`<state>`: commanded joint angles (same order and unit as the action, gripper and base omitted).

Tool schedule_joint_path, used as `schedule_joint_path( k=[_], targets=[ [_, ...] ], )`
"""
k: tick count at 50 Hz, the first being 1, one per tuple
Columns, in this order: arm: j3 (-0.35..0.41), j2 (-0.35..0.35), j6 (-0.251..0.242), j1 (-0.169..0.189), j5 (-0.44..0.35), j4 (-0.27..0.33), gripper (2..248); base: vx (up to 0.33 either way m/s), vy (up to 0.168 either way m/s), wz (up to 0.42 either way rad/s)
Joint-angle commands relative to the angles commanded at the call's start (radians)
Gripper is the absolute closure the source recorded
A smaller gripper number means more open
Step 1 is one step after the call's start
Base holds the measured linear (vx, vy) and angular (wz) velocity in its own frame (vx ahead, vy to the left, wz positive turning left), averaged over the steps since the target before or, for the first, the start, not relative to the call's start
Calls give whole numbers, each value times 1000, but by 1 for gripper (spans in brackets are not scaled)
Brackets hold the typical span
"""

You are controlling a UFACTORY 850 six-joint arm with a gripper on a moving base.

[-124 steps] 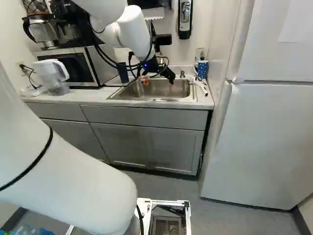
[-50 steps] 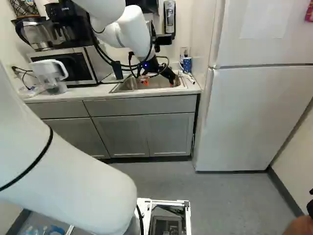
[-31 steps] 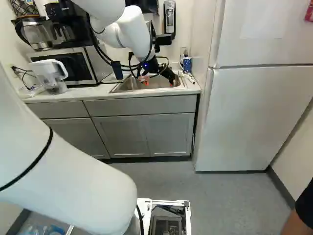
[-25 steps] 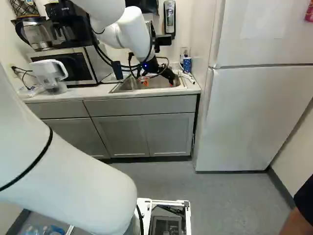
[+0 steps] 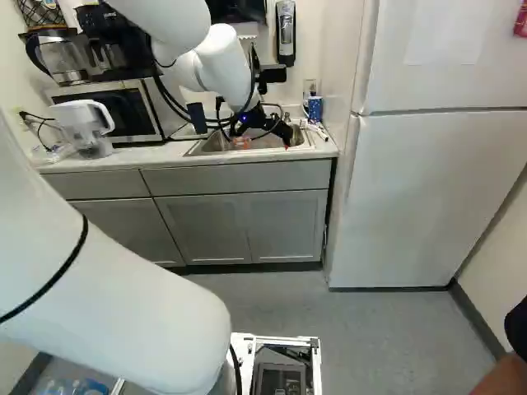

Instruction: Rinse the cup and place it in the tray

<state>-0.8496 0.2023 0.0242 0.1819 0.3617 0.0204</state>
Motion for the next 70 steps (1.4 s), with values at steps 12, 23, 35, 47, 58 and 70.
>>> schedule_joint_path(
  k=[12, 23, 35, 47, 58, 70],
  targets=[
    [41, 4, -1, -10, -67, -1, 3, 0, 0, 0],
    [89, 9, -3, -21, -145, -2, 3, 0, 0, 0],
    [150, 15, -5, -36, -244, -4, 3, 0, 0, 0],
    [221, 22, -7, -53, -359, -6, 3, 0, 0, 0],
    [297, 30, -9, -71, -480, -8, 3, 0, 0, 0],
    [384, 39, -12, -92, -621, -10, 3, 0, 0, 0]
  ],
)
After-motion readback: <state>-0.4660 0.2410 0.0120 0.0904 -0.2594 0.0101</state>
